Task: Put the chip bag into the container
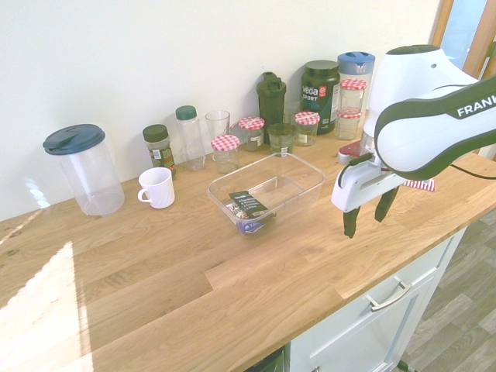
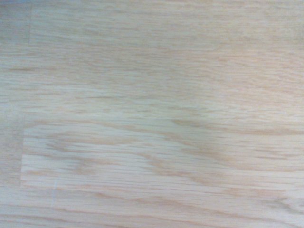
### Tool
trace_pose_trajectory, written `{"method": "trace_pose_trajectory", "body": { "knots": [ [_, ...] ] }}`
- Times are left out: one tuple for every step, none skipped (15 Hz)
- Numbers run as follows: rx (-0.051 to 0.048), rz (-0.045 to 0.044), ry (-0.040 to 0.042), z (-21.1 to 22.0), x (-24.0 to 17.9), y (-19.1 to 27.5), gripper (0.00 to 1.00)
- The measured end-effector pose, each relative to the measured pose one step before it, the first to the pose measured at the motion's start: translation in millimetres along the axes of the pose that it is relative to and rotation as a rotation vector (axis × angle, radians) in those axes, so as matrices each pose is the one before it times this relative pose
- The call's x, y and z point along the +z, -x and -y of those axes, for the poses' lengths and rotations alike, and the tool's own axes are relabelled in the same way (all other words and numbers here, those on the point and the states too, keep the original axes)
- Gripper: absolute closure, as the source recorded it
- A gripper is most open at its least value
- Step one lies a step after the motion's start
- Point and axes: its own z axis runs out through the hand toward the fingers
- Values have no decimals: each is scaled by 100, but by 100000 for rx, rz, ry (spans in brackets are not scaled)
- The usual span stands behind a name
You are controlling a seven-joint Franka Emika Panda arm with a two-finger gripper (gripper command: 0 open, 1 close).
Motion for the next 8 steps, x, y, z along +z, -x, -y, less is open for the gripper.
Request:
{"method": "trace_pose_trajectory", "body": {
  "knots": [
    [180, 220, 235, -32, 70, -8, 0],
    [358, 180, 401, -58, 38, 2, 0],
    [623, -212, 144, -51, -20, -75, 0],
    [1241, -345, -121, -201, -134, -327, 0],
    [1910, -568, -683, -393, -387, -699, 0],
    [2970, -633, -1131, -649, -668, -1168, 0],
    [3559, -567, -1270, -865, -864, -1549, 0],
    [3391, -287, -1242, -1061, -1077, -1946, 0]
  ]
}}
